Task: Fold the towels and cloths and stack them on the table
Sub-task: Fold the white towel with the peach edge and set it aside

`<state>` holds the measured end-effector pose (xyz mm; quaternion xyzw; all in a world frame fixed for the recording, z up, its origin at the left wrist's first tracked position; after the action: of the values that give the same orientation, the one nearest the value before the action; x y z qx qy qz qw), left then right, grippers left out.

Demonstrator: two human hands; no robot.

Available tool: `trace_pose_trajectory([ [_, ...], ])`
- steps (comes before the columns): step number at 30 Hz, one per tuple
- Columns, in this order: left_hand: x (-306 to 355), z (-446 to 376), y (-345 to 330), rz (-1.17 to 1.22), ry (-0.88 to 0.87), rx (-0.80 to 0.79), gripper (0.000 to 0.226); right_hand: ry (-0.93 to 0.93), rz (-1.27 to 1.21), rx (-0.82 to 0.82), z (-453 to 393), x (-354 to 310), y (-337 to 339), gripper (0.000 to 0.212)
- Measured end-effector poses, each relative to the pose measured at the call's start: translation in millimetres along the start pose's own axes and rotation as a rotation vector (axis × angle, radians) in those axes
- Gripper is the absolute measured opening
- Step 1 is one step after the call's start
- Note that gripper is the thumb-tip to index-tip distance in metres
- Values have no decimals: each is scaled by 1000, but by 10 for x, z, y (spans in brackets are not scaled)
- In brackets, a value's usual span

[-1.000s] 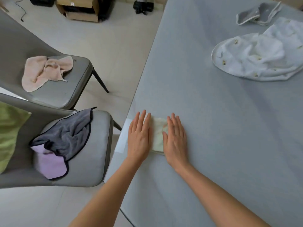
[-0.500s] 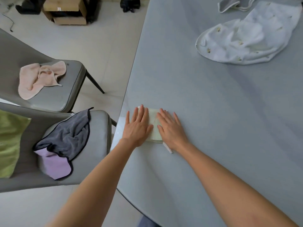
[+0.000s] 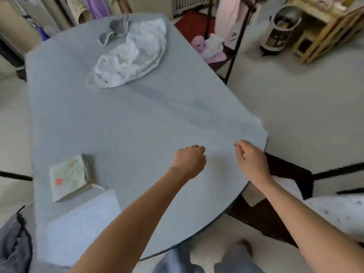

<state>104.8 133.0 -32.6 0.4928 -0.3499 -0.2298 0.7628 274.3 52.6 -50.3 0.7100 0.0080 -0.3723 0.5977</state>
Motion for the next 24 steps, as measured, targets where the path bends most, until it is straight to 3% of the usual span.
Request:
trace_pose_trajectory([
  [4,1421,-480,-304,-35,-203,-74,32,-280,30,116,512,1351,795,22],
  [7,2494,-730,-810,-31,-284,-123,32,-433,105,62,951,2377,1174,19],
  [10,3102,-844,-1486,-56,-295,-231,37,-535,193,-62,1380,3162,1253,20],
  [15,3736,-1193,-2377,-155,-283,-437,46,-582,290,-196,1659,4079,1275,41],
  [19,3649,-1241,-2850,-123,-222,-506,47,-428,355,-251,1670,4234,976,44],
  [24,3493,-1436,-3438,-149,-178,-572,50,48,607,-292,1517,4681,356,62],
])
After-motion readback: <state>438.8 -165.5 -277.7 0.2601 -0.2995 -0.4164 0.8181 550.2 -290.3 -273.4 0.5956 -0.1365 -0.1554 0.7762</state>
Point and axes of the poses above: each hand's wrist, its own z-axis away from the middle knuckle, its own y-axis out of the back of the hand, x = y × z, the point moved 5 cm from there along -z, towards the middle knuckle, and after that the axes turned 10 degrees about -y, right-handed, at the moved point
